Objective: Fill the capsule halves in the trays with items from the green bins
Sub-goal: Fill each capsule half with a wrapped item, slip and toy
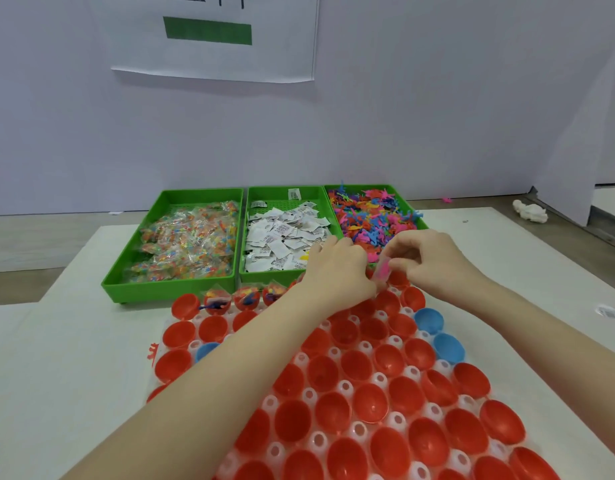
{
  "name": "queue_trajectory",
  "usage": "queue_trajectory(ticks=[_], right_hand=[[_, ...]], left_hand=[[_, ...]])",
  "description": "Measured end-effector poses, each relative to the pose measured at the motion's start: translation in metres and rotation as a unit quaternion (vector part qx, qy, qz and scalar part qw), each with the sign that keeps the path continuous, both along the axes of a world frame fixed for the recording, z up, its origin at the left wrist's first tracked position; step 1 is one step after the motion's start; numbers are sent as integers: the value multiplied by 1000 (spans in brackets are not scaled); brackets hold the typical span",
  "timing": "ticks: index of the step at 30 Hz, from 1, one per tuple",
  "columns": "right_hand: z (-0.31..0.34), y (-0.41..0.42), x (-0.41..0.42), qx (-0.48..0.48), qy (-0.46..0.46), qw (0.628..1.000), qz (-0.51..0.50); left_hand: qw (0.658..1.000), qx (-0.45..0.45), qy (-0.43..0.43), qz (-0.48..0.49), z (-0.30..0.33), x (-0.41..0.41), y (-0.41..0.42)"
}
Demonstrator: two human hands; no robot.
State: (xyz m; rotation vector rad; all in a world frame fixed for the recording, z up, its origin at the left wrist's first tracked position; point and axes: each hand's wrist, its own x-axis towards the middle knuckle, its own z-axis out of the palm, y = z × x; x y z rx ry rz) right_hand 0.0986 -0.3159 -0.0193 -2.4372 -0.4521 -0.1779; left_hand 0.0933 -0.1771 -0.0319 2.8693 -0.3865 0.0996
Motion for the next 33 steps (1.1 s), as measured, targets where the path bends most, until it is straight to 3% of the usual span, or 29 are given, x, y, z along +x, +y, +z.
queue_trajectory(ticks=[5, 8, 10, 14, 20, 24, 26, 28, 31, 33], right_hand=[[-2, 2, -2, -127, -24, 990, 61], [-1, 7, -1, -260, -53, 958, 108], [1, 11, -1, -297, -62, 945, 119], [3, 11, 1, -237, -71, 965, 87], [17, 2, 2, -60, 72, 994, 59], [31, -2, 8, 46, 87, 994, 43], [33, -5, 16, 126, 66, 990, -3], [29, -6, 27, 148, 36, 986, -66], [16, -7, 43, 84, 50, 989, -109], [8, -5, 49, 47, 88, 992, -81]], left_hand=[[999, -41, 23, 21, 0, 3, 0], [999, -43, 21, 18, -2, 1, -3], [999, -45, 16, 20, -4, 0, -4], [998, -55, 15, 29, -4, 1, -3], [997, -63, 26, 26, -2, 6, -1], [997, -74, 16, 19, 2, 3, 4], [991, -135, -10, 14, 12, -4, 10], [966, -251, -58, 3, 30, -11, 23], [906, -399, -136, 35, 57, -15, 65], [873, -447, -154, 120, 61, -13, 103]])
